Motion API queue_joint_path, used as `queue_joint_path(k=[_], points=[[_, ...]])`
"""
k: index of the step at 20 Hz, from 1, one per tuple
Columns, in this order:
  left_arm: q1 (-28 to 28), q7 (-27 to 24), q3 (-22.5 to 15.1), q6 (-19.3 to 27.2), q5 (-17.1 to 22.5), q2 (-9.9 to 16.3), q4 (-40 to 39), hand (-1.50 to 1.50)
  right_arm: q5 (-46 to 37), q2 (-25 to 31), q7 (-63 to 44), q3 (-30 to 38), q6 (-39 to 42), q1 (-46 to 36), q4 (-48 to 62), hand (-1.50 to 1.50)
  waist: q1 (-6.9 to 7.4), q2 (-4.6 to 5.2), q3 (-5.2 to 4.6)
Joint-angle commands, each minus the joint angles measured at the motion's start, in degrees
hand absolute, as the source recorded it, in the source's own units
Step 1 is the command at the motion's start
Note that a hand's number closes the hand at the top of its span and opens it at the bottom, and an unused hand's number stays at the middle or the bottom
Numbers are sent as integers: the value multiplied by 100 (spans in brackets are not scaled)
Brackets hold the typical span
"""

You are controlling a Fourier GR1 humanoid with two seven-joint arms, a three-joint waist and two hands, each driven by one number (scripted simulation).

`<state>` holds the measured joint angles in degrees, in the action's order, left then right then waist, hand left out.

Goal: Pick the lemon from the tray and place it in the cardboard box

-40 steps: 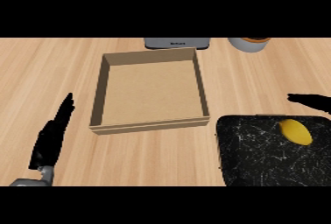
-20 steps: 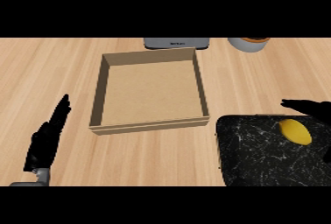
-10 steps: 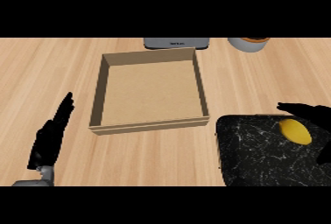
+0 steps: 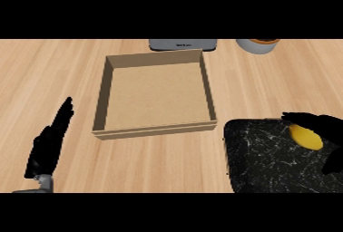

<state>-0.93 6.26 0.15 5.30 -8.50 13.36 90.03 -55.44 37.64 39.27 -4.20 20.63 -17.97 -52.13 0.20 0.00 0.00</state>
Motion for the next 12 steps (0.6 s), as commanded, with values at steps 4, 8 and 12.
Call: queue_joint_path(k=[4,8,12], points=[[115,-70,325,-281,96,64,-70,0,-318,-85,413,98,68,-419,694,150,22,7,2],[102,-305,188,-120,-64,-115,-379,0,-249,-363,203,377,-1120,-160,305,150,-4,12,3],[-52,25,69,-142,-141,-190,83,0,-211,-177,670,646,-1401,-473,706,150,35,10,5]])
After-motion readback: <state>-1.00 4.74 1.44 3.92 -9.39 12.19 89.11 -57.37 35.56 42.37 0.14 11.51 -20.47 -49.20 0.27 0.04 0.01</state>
